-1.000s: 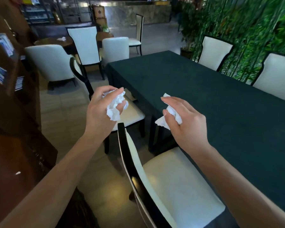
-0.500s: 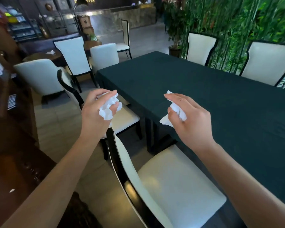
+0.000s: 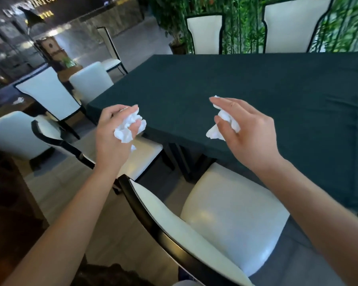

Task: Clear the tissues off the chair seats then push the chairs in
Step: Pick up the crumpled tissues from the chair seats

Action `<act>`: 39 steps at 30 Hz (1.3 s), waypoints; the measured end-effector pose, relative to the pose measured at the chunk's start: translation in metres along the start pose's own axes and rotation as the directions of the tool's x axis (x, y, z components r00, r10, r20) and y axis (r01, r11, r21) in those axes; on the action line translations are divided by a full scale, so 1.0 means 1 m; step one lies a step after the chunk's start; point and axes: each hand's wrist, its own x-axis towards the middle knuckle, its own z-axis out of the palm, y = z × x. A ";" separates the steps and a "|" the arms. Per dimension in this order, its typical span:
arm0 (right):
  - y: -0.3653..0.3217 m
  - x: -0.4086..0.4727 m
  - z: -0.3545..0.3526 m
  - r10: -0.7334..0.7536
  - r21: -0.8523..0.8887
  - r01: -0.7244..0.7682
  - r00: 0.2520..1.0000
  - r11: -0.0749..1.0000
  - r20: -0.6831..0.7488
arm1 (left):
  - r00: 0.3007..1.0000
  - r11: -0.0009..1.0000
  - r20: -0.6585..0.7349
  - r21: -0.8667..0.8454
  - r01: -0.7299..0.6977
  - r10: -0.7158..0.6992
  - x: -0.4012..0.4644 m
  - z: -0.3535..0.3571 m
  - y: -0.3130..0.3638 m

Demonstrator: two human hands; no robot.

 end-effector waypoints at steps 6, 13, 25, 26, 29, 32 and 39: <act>-0.021 0.009 0.041 0.018 -0.156 -0.026 0.998 0.987 -0.053 | 0.993 0.989 0.028 -0.101 -0.110 0.113 0.045 -0.002 -0.072; -0.049 0.000 0.080 0.095 -0.334 -0.114 0.993 0.936 -0.072 | 0.966 0.954 0.177 -0.269 -0.135 0.187 0.071 0.011 -0.120; -0.071 -0.007 0.084 0.036 -0.401 -0.040 0.999 0.915 -0.019 | 0.932 0.936 0.201 -0.251 -0.248 0.301 0.045 0.017 -0.116; -0.071 -0.010 0.080 0.039 -0.414 -0.052 0.998 0.909 -0.040 | 0.925 0.929 0.216 -0.271 -0.252 0.314 0.048 0.023 -0.115; -0.069 -0.020 0.071 0.064 -0.460 -0.101 0.993 0.882 -0.095 | 0.899 0.915 0.286 -0.329 -0.234 0.333 0.059 0.041 -0.113; -0.067 -0.027 0.067 0.109 -0.511 -0.169 0.983 0.843 -0.146 | 0.849 0.878 0.345 -0.411 -0.247 0.400 0.066 0.062 -0.112; -0.075 -0.016 0.101 0.143 -0.586 -0.271 0.956 0.764 -0.256 | 0.809 0.820 0.318 -0.478 -0.314 0.495 0.108 0.065 -0.160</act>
